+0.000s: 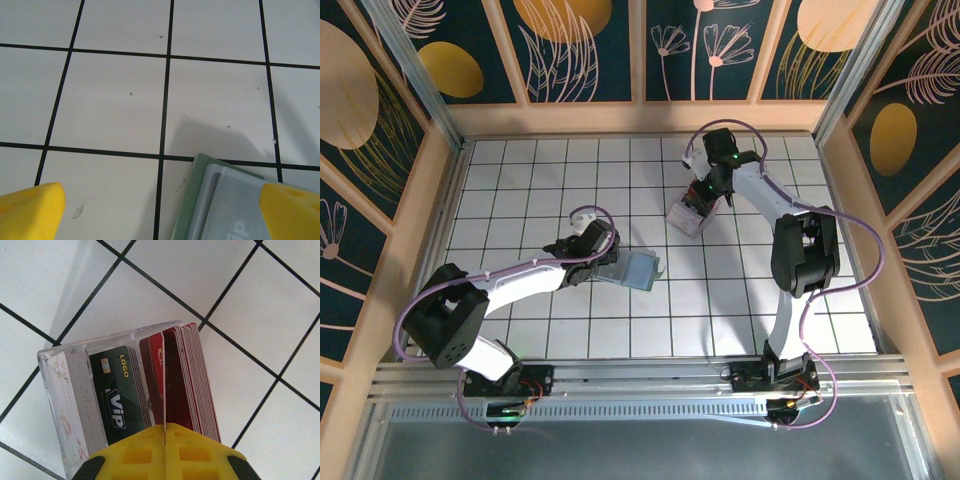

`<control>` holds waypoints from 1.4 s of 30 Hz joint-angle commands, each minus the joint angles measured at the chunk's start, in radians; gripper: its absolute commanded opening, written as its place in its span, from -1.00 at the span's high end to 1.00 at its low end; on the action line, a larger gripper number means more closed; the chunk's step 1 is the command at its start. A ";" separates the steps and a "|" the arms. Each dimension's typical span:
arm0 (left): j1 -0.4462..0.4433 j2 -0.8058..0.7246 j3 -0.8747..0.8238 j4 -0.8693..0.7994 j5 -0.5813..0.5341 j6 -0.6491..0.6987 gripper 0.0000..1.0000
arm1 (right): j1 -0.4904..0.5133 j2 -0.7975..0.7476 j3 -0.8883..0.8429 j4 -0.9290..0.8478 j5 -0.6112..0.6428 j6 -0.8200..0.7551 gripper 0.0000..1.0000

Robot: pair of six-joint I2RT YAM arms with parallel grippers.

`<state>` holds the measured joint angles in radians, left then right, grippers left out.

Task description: Take the credit cards out of the card holder

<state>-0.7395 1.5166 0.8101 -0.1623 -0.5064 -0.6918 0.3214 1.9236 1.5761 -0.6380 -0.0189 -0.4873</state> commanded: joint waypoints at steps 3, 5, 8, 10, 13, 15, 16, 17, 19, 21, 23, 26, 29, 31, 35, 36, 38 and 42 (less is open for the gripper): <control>0.005 -0.015 0.011 -0.022 -0.020 0.008 -0.98 | -0.004 0.011 0.037 -0.047 0.023 -0.014 1.00; 0.005 -0.015 0.011 -0.023 -0.020 0.009 -0.98 | -0.006 0.018 0.035 -0.052 0.022 -0.014 1.00; 0.005 -0.012 0.012 -0.022 -0.019 0.010 -0.98 | -0.008 0.028 0.032 -0.053 0.019 -0.014 1.00; 0.005 -0.012 0.012 -0.022 -0.019 0.010 -0.97 | -0.007 0.036 0.032 -0.055 0.017 -0.013 1.00; 0.005 -0.012 0.013 -0.022 -0.020 0.008 -0.97 | -0.008 0.049 0.032 -0.049 0.013 -0.011 1.00; 0.005 -0.013 0.012 -0.022 -0.020 0.008 -0.97 | -0.007 0.055 0.033 -0.045 0.015 -0.006 0.95; 0.006 -0.013 0.013 -0.023 -0.021 0.008 -0.98 | -0.008 0.058 0.033 -0.043 0.018 -0.004 0.87; 0.005 -0.013 0.013 -0.023 -0.021 0.008 -0.97 | -0.007 0.057 0.033 -0.039 0.019 -0.001 0.79; 0.005 -0.015 0.014 -0.025 -0.022 0.008 -0.98 | -0.007 0.052 0.035 -0.035 0.022 0.005 0.69; 0.005 -0.016 0.015 -0.026 -0.021 0.008 -0.98 | -0.007 0.041 0.036 -0.031 0.022 0.014 0.60; 0.005 -0.019 0.015 -0.026 -0.024 0.009 -0.97 | -0.008 0.022 0.030 -0.019 0.022 0.022 0.53; 0.005 -0.022 0.020 -0.026 -0.025 0.007 -0.97 | -0.007 -0.013 0.021 -0.003 0.020 0.041 0.48; 0.005 -0.031 0.021 -0.027 -0.024 -0.001 -0.98 | -0.006 -0.057 0.000 0.025 0.030 0.079 0.47; 0.005 -0.040 0.020 -0.024 -0.023 -0.008 -0.97 | -0.001 -0.100 -0.031 0.064 0.054 0.118 0.46; 0.012 -0.059 0.020 -0.021 -0.025 -0.024 -0.98 | 0.026 -0.215 -0.127 0.179 0.137 0.243 0.46; 0.016 -0.062 0.020 -0.022 -0.025 -0.026 -0.98 | 0.037 -0.245 -0.154 0.209 0.163 0.278 0.46; 0.026 -0.072 0.020 -0.022 -0.024 -0.033 -0.98 | 0.059 -0.312 -0.214 0.267 0.203 0.360 0.45; 0.047 -0.107 0.010 -0.022 -0.033 -0.048 -0.98 | 0.105 -0.419 -0.309 0.332 0.230 0.530 0.46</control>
<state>-0.7082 1.4479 0.8101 -0.1627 -0.5091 -0.7124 0.3981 1.5639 1.3170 -0.3981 0.1513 -0.1299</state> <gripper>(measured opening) 0.988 0.273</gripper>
